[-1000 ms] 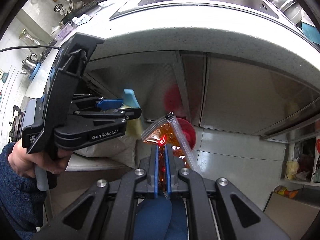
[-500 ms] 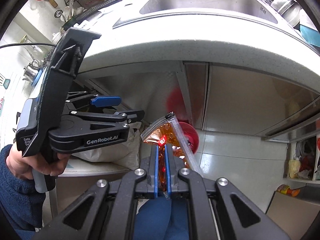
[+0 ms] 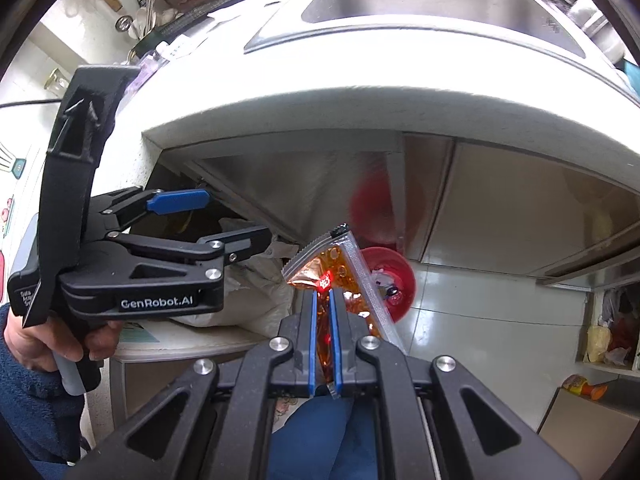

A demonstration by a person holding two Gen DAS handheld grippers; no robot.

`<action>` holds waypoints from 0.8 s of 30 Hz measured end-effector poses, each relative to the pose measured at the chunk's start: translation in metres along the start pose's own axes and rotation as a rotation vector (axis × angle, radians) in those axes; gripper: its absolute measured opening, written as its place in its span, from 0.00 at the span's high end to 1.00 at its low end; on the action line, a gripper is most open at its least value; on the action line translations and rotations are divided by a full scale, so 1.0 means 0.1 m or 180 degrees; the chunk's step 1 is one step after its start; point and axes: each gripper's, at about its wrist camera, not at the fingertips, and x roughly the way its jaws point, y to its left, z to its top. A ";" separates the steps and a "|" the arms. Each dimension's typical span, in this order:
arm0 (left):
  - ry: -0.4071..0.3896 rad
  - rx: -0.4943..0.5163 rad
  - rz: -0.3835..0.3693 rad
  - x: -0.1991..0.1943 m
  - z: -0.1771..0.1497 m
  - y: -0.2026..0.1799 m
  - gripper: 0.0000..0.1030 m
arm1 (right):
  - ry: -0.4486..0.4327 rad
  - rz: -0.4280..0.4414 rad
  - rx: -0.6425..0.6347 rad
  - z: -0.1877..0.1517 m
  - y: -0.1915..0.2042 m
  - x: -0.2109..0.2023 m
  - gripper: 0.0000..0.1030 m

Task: Collect trash
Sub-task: 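Open the right gripper over the red bin to drop the sauce packet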

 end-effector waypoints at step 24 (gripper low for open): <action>0.0113 -0.0136 0.0238 -0.06 -0.29 0.46 0.00 | 0.0247 -0.0185 -0.0446 0.07 0.11 0.41 0.90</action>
